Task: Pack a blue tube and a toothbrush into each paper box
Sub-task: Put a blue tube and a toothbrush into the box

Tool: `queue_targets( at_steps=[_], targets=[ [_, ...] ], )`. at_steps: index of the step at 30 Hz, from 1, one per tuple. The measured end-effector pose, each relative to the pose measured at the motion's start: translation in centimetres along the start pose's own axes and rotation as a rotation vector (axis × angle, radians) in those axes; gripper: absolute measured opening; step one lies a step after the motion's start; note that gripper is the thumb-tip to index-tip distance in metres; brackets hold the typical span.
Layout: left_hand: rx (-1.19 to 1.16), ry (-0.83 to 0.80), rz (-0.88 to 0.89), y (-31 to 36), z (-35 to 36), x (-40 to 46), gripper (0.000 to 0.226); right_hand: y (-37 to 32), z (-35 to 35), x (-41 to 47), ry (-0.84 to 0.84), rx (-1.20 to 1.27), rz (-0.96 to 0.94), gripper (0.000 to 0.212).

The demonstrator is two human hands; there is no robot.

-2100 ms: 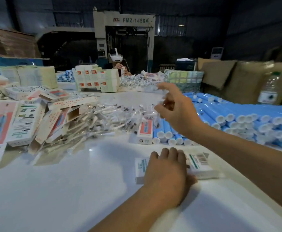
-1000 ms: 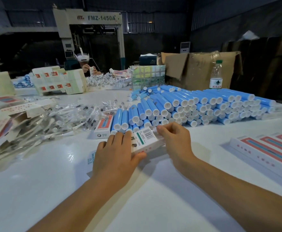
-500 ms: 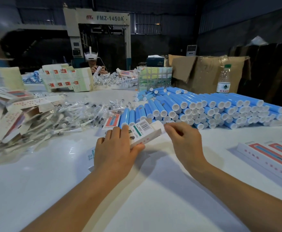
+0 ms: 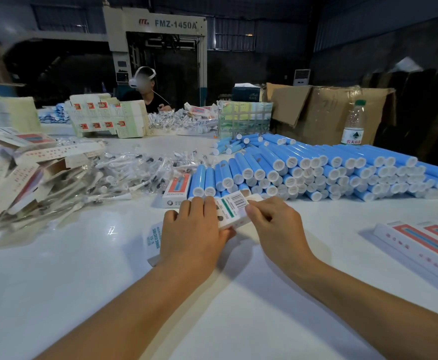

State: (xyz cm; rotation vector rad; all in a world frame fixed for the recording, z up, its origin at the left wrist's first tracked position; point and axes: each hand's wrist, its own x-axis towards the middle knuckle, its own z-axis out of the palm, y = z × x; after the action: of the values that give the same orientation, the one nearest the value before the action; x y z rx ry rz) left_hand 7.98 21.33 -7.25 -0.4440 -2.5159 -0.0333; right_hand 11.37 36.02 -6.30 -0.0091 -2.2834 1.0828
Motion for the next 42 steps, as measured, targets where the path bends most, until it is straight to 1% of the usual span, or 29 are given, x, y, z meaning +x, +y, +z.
queue_targets(
  at_steps=[3, 5, 8, 10, 13, 16, 17, 19, 23, 25, 27, 28, 29, 30, 31, 32, 33, 34, 35, 36, 37, 38, 40, 42],
  targets=[
    [0.018, -0.025, 0.018, 0.0, 0.2, 0.0, 0.068, 0.3, 0.3, 0.0, -0.045, -0.043, 0.029, 0.028],
    [0.023, -0.034, 0.024, -0.1, 0.3, -0.1, 0.068, 0.3, 0.4, 0.0, -0.059, 0.008, 0.082, 0.02],
    [0.025, -0.018, 0.03, -0.1, 0.2, -0.2, 0.069, 0.6, 0.4, 0.4, -0.074, 0.141, 0.19, 0.052],
    [0.02, -0.019, 0.037, 0.1, 0.1, -0.2, 0.071, 0.6, 0.4, 0.6, -0.082, 0.164, 0.225, 0.058],
    [0.029, -0.021, 0.058, 0.4, 0.1, -0.3, 0.072, 0.6, 0.4, 0.7, -0.088, 0.175, 0.254, 0.053],
    [0.034, -0.012, 0.062, 0.5, 0.1, -0.4, 0.073, 0.4, 0.3, 0.7, -0.099, 0.173, 0.267, 0.034],
    [0.035, -0.01, 0.06, 0.5, 0.1, -0.4, 0.073, 0.4, 0.3, 0.6, -0.099, 0.163, 0.265, 0.028],
    [0.037, -0.013, 0.061, 0.6, 0.0, -0.5, 0.072, 0.4, 0.4, 0.6, -0.096, 0.115, 0.223, 0.022],
    [0.066, -0.008, 0.065, 0.6, 0.0, -0.7, 0.07, 0.3, 0.7, 0.3, -0.105, 0.03, 0.134, 0.029],
    [0.072, -0.007, 0.062, 0.6, 0.0, -0.8, 0.069, 0.2, 0.7, 0.2, -0.116, 0.024, 0.1, 0.034],
    [0.052, -0.012, 0.049, 0.5, 0.0, -0.6, 0.069, 0.2, 0.7, 0.3, -0.141, -0.001, 0.057, 0.033],
    [0.033, -0.013, 0.037, 0.5, 0.0, -0.5, 0.068, 0.2, 0.7, 0.4, -0.137, -0.045, 0.022, 0.03],
    [0.013, -0.011, 0.022, 0.4, -0.1, -0.5, 0.068, 0.3, 0.4, 0.5, -0.114, -0.083, -0.003, 0.021],
    [-0.005, -0.006, 0.005, 0.4, -0.1, -0.4, 0.068, 0.3, 0.2, 0.6, -0.06, -0.09, -0.009, 0.016],
    [-0.022, 0.002, -0.012, 0.3, -0.2, -0.4, 0.068, 0.5, -0.1, 0.8, 0.009, -0.076, -0.003, 0.032],
    [-0.037, 0.012, -0.028, 0.1, -0.3, -0.3, 0.069, 0.5, -0.3, 0.9, 0.064, -0.009, 0.033, 0.054],
    [-0.05, 0.018, -0.042, 0.0, -0.4, -0.3, 0.069, 0.6, -0.5, 1.1, 0.076, 0.121, 0.124, 0.074],
    [-0.06, 0.02, -0.05, -0.1, -0.4, -0.2, 0.07, 0.4, -0.5, 1.3, 0.046, 0.322, 0.255, 0.089],
    [-0.064, 0.016, -0.053, -0.1, -0.5, -0.3, 0.071, 0.2, -0.5, 1.3, -0.016, 0.585, 0.406, 0.098],
    [-0.065, 0.011, -0.051, -0.1, -0.5, -0.3, 0.071, 0.2, -0.4, 1.3, -0.101, 0.861, 0.546, 0.099],
    [-0.067, 0.006, -0.047, -0.1, -0.5, -0.3, 0.072, 0.2, -0.3, 1.3, -0.184, 1.066, 0.651, 0.093],
    [-0.072, 0.003, -0.039, 0.0, -0.5, -0.4, 0.072, 0.3, -0.2, 1.3, -0.251, 1.183, 0.702, 0.081],
    [-0.081, 0.003, -0.014, 0.2, -0.4, -0.4, 0.069, 0.6, 0.2, 1.4, -0.301, 1.253, 0.695, 0.051],
    [-0.091, -0.002, 0.013, 0.2, -0.3, -0.4, 0.066, 0.8, 0.5, 1.3, -0.251, 1.182, 0.675, 0.029]
  ],
)
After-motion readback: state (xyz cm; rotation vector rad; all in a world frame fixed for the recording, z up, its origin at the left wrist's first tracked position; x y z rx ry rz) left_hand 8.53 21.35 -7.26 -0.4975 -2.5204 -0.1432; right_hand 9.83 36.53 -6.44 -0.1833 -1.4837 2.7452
